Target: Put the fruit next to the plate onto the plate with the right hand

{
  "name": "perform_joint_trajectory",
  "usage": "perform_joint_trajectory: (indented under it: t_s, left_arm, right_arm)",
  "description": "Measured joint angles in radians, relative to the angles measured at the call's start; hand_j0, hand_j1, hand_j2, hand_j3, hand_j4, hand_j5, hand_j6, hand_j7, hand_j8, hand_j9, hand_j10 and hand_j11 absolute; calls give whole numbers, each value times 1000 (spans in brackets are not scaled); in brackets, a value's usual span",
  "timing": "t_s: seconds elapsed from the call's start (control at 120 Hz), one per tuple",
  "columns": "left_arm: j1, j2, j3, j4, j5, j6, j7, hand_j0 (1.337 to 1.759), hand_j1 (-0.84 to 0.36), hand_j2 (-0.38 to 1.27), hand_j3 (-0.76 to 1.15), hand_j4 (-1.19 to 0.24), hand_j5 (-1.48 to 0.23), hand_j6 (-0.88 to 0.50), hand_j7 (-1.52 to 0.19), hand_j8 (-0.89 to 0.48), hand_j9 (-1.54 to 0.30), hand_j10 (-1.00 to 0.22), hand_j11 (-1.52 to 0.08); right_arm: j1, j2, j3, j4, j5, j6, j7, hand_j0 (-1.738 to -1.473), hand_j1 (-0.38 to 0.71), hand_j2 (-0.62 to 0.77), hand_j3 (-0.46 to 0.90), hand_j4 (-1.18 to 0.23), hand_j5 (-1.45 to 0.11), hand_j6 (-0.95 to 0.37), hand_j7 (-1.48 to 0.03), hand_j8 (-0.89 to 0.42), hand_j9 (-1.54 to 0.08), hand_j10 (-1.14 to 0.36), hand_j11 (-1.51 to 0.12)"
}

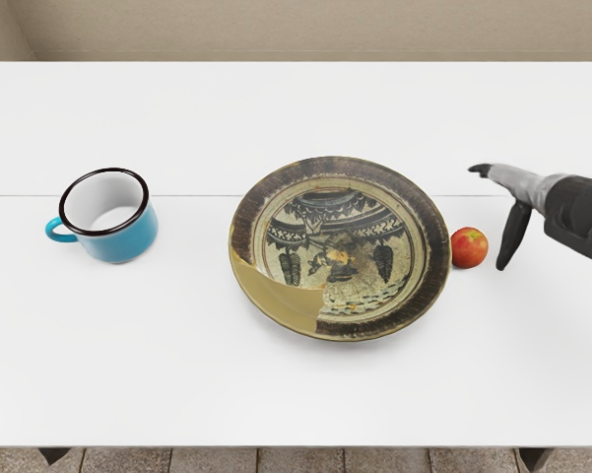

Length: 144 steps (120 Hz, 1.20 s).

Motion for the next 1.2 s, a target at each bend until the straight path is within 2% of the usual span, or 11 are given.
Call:
perform_joint_trajectory:
  t_s: [0.192,0.425,0.617,1.2]
  left_arm:
    - [0,0,0,-3,0,0,0,1658,339,1,0,-8,-11,-8,-11,-8,-11,-8,-11]
    - [2,0,-1,-7,0,0,0,1658,339,1,0,-8,-11,-8,-11,-8,-11,-8,-11]
    - [2,0,-2,-7,0,0,0,1658,339,1,0,-8,-11,-8,-11,-8,-11,-8,-11]
    - [6,0,-4,-7,0,0,0,1658,339,1,0,-8,-11,-8,-11,-8,-11,-8,-11]
  right_arm:
    - [-77,-29,0,78,-57,-112,0,-1658,-38,-49,0,-266,-340,-269,-340,-267,-340,-266,-340]
    - [-139,-43,6,105,-99,-172,0,-1658,93,-70,0,-376,-483,-378,-482,-376,-482,-375,-482]
    - [-156,-42,12,121,-105,-198,0,-1658,124,-74,0,-402,-517,-403,-516,-402,-517,-401,-517]
    - [-169,-8,15,129,-135,-260,0,-1658,61,-64,0,-349,-449,-350,-448,-349,-448,-348,-448]
